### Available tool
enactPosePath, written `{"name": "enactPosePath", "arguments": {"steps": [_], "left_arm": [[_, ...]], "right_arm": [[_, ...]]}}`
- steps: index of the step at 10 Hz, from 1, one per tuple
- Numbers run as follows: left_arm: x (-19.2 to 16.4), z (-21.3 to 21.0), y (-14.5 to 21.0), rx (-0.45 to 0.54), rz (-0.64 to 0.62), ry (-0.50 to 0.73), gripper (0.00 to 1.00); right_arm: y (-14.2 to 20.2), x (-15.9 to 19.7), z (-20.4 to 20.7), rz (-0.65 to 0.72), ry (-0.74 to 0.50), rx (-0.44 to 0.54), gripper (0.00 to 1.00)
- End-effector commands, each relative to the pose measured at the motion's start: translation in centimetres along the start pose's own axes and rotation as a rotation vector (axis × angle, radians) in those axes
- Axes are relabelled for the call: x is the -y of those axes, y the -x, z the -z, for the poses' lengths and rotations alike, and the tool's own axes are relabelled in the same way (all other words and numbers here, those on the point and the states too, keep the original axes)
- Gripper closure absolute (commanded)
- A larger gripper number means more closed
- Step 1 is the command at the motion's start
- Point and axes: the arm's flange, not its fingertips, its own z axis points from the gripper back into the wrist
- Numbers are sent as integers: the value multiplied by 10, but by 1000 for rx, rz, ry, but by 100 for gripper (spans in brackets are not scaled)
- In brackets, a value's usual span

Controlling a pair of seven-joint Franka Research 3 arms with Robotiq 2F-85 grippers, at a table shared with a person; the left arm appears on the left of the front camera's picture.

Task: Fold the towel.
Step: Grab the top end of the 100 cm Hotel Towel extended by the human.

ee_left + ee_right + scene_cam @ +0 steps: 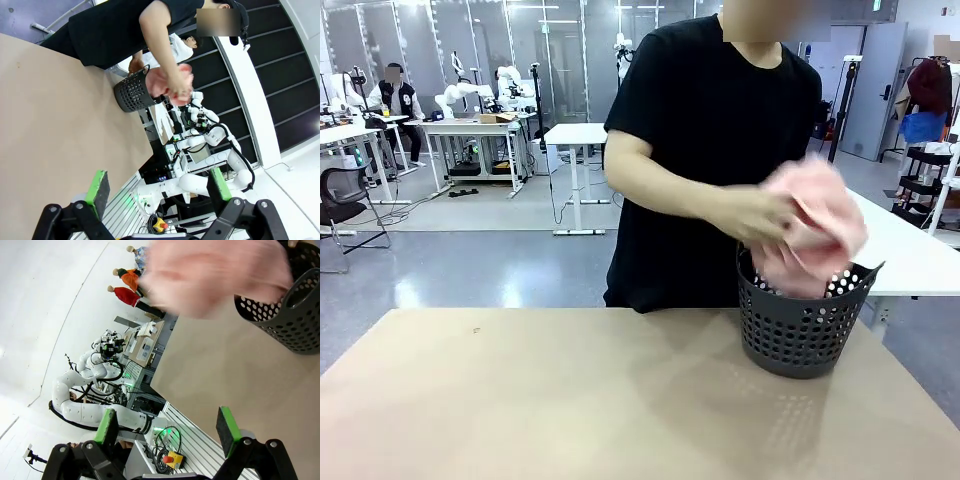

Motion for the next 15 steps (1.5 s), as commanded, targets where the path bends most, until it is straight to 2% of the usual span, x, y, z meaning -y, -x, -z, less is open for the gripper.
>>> {"name": "enactPosePath", "arguments": {"steps": [1,15], "left_arm": [[0,-2,2,-10,1,2,0],[0,-2,2,-10,1,2,0]], "right_arm": [[-2,-1,-1,-14,-15,10,0],[-2,-1,-1,-14,-15,10,0]]}}
